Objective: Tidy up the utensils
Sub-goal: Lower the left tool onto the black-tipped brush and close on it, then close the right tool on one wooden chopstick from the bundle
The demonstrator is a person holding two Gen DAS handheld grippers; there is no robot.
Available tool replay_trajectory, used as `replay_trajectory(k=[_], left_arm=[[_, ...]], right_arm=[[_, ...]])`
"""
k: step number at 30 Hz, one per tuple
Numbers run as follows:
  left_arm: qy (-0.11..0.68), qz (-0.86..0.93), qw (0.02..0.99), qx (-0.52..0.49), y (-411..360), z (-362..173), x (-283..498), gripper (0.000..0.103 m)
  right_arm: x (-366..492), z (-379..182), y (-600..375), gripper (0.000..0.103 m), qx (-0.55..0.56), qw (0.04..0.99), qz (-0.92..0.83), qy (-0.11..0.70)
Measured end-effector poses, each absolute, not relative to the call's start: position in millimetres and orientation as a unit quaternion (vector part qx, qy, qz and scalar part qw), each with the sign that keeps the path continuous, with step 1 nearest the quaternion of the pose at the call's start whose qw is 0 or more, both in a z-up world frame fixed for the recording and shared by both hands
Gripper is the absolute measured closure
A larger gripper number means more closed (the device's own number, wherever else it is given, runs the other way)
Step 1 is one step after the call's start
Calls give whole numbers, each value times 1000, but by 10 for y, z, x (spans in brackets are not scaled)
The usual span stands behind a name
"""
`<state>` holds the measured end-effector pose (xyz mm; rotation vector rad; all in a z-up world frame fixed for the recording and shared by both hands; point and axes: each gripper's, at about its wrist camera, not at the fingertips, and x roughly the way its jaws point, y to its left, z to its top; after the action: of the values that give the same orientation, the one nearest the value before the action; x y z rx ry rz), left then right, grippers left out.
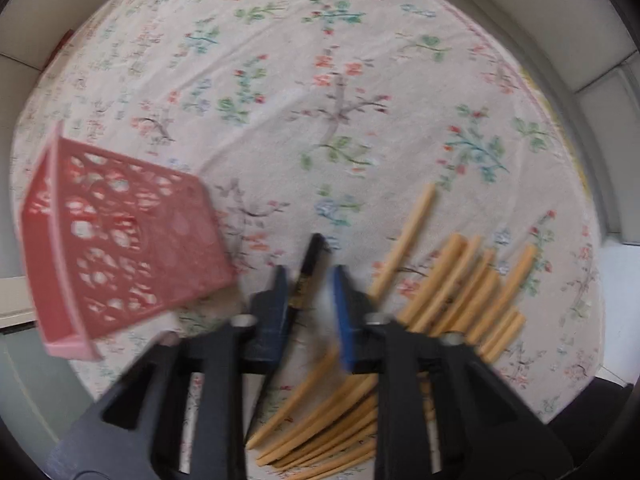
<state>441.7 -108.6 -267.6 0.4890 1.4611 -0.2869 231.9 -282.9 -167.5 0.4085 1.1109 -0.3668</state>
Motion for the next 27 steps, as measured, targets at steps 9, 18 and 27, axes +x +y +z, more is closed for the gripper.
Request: replay_trajectory(k=[9, 18, 27], left_arm=[[609, -157, 765, 141, -626, -2496, 3855, 92], [490, -191, 849, 51, 279, -1529, 3090, 95], [423, -210, 881, -35, 739, -1341, 2839, 96]], right_arm=[[2391, -1725, -2766, 2, 268, 794, -130, 530], [3154, -2147, -2361, 60, 312, 714, -146, 610], [3535, -2362, -1879, 72, 302, 698, -175, 625]])
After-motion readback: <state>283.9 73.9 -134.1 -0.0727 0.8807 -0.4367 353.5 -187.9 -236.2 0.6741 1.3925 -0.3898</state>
